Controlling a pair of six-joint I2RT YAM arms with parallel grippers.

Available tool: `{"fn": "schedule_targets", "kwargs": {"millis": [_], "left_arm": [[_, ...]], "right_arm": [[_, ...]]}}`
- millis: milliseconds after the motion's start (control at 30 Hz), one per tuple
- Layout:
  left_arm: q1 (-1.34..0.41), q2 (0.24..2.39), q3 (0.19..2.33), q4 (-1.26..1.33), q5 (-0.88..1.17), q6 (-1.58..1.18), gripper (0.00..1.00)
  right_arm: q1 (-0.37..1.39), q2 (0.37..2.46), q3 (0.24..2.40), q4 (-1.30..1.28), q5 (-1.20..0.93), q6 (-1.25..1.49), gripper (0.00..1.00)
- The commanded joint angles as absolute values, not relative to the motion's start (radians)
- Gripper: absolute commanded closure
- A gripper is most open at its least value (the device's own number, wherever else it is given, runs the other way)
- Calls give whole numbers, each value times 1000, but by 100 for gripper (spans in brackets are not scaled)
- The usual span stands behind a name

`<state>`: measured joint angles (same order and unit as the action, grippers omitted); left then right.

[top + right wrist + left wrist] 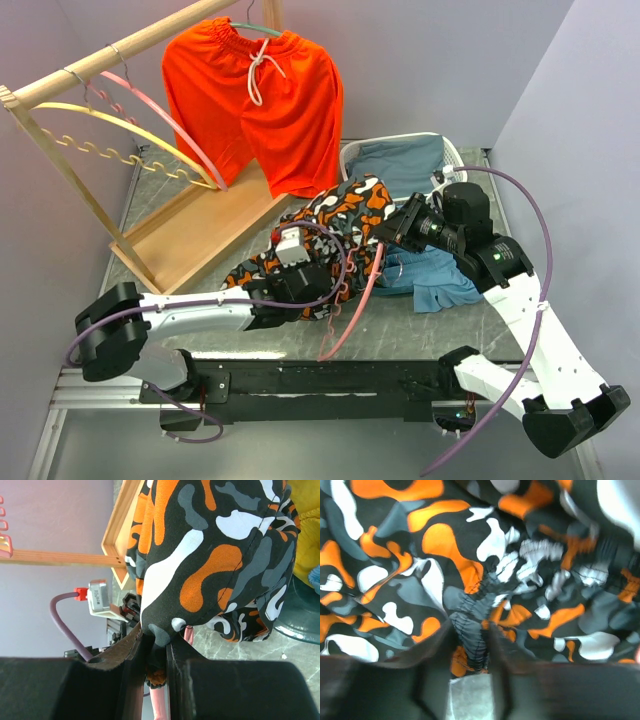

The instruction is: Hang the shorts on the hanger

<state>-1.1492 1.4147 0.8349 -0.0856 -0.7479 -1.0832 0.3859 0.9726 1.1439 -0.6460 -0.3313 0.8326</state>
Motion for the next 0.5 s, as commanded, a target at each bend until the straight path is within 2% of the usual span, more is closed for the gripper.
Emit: {"fn": "schedule_targets", "kwargs": {"millis": [0, 33, 67, 100, 300, 467], "left_arm": [[-1149, 1365, 813, -121, -865, -1163, 75], [-1147, 1353, 792, -129, -871, -1170, 89], [-1147, 1339, 781, -130, -880, -1180, 96], [-1147, 1306, 766, -132, -882, -1186, 99], [-1147, 1148, 623, -113, -830, -1204, 99], [-1149, 1030, 569, -219, -787, -1233, 99]], "right_arm": [[376, 942, 1175, -603, -318, 857, 100], [370, 942, 1180, -598, -316, 864, 100], [367, 945, 1184, -597, -313, 877, 100], [361, 948, 1192, -594, -308, 885, 100], [267, 988, 1265, -555, -293, 972, 100], [180, 1009, 1264, -438, -336, 1090, 100]]}}
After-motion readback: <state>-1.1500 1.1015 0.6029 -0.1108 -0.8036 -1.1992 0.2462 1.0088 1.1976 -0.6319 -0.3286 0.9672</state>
